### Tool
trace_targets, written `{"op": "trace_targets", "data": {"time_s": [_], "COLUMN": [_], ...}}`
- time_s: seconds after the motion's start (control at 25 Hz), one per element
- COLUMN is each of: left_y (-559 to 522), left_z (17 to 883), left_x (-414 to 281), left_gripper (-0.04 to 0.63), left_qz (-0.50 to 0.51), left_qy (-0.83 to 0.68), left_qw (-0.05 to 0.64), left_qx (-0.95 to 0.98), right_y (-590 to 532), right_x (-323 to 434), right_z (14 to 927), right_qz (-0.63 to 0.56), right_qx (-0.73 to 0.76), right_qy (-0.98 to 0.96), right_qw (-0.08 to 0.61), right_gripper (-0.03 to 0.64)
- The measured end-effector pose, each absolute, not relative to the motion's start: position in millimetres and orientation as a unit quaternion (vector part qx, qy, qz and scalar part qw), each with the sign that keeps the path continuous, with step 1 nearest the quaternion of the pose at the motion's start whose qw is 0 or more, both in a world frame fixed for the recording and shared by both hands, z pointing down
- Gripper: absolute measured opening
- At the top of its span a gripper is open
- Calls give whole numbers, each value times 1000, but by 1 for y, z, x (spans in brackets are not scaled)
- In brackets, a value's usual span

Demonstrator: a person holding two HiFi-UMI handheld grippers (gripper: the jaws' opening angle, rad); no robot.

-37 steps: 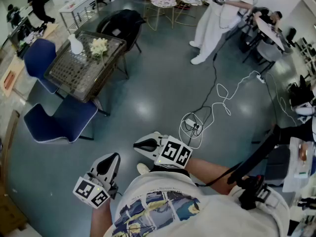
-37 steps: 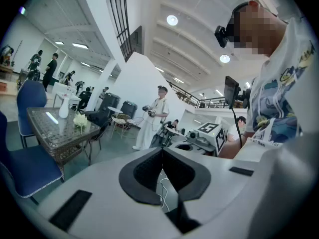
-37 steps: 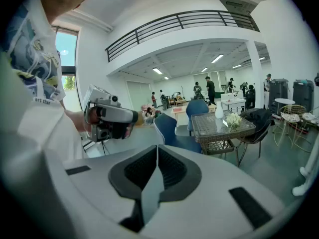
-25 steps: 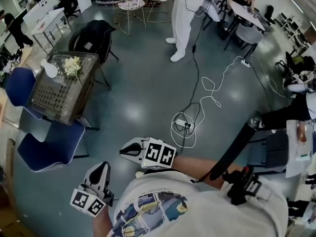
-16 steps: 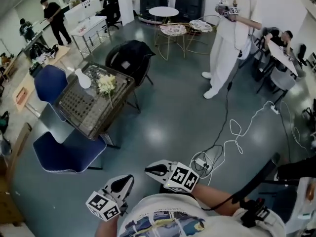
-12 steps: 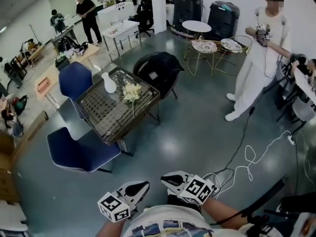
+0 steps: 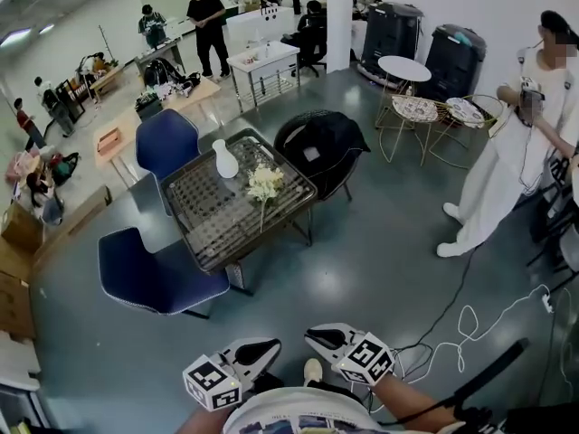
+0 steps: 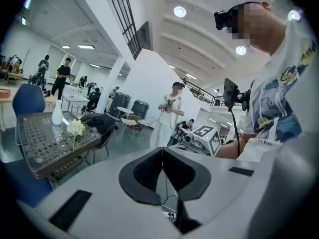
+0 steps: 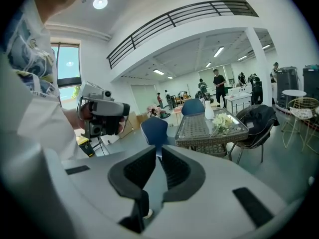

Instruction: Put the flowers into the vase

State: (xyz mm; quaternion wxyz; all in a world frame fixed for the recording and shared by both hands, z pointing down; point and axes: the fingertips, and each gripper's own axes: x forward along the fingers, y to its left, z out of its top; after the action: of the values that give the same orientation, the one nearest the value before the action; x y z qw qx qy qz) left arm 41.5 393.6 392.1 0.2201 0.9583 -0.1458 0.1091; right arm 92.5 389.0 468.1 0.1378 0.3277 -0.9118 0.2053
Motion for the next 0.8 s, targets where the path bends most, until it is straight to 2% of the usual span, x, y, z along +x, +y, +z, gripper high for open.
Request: {"op": "trace_targets", "data": {"time_s": [0.32, 0.56, 0.8], "left_y": [335, 272, 191], "left_z": [412, 432, 418], "left_x": [34, 34, 0], "left_gripper": [11, 11, 11], "left_qz": [117, 114, 117], "left_qy": [-146, -123, -77], "left_qw": [207, 215, 222], "left_qx": [960, 962, 965], "right_y": [366, 264, 183], "right_x": [79, 87, 39], "right_z": [500, 519, 504], "right_qz": [248, 222, 229], "right_qx": [314, 335, 353], "right_qy": [-906, -900, -890], "right_qw": [141, 169, 176], "right_gripper": [21, 21, 23]}}
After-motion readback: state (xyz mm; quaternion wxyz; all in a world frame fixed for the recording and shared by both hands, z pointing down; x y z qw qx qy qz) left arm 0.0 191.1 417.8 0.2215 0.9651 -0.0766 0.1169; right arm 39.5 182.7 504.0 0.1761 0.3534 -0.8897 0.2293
